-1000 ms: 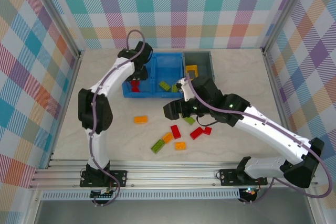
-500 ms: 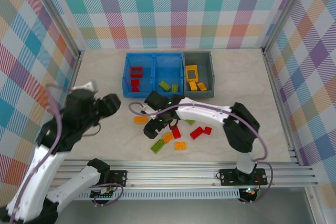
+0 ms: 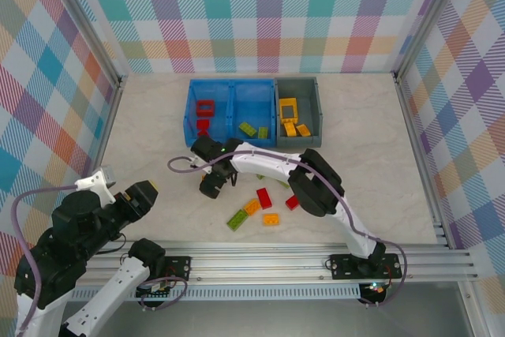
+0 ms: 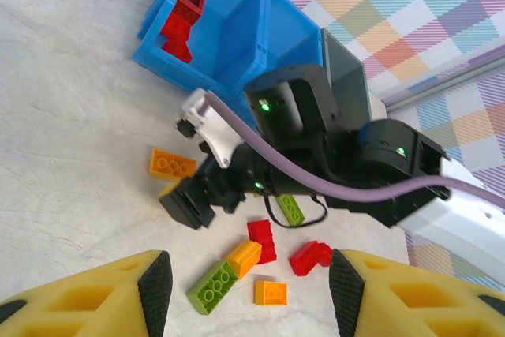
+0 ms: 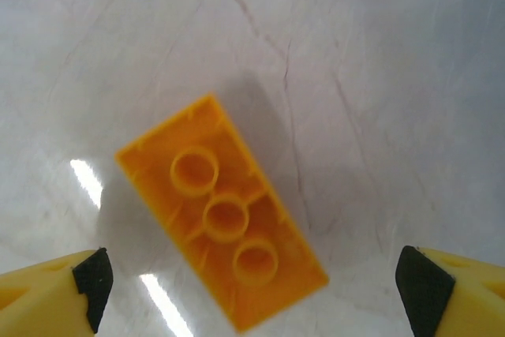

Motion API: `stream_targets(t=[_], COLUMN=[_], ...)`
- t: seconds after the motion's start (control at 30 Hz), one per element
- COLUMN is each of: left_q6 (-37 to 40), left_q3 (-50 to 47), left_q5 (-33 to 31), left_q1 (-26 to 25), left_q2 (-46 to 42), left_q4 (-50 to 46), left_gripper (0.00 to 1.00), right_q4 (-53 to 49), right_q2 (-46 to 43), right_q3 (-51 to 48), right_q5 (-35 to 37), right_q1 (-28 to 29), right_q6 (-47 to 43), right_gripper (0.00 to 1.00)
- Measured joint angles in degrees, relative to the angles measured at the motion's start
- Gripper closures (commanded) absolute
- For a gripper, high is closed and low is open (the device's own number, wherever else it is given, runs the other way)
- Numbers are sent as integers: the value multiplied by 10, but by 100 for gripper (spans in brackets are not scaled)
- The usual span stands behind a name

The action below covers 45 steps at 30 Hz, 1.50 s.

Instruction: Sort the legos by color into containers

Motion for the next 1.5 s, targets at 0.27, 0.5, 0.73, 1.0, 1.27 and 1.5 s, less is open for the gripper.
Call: stream_targets(t=[0.27,0.5,0.73,1.0,1.27,1.5], left_q6=[0,0,1,-26,-24,-12], left_q3=[0,-2,-35,-74,4,39], left_q5=[11,16,74,174,61,-50], left_q1=[0,0,0,-7,-228,-325], left_q2=[0,0,15,144,382,517], left_q4=[0,1,21,162,285,351], left_gripper=[43,43,43,45,47,48], right_q4=[-29,-36,-28,-33,-74,-135], right_q2=[56,54,-52,-328,-314,-127], right_q3=[77,72,-42,-153,-160,-2], right_q5=[6,7,22,51,114,167], right_q1=[0,0,-1,-91,-287,-331], right_q6=[19,47,83,159,230,248], right_gripper=[40,65,70,68,68,68])
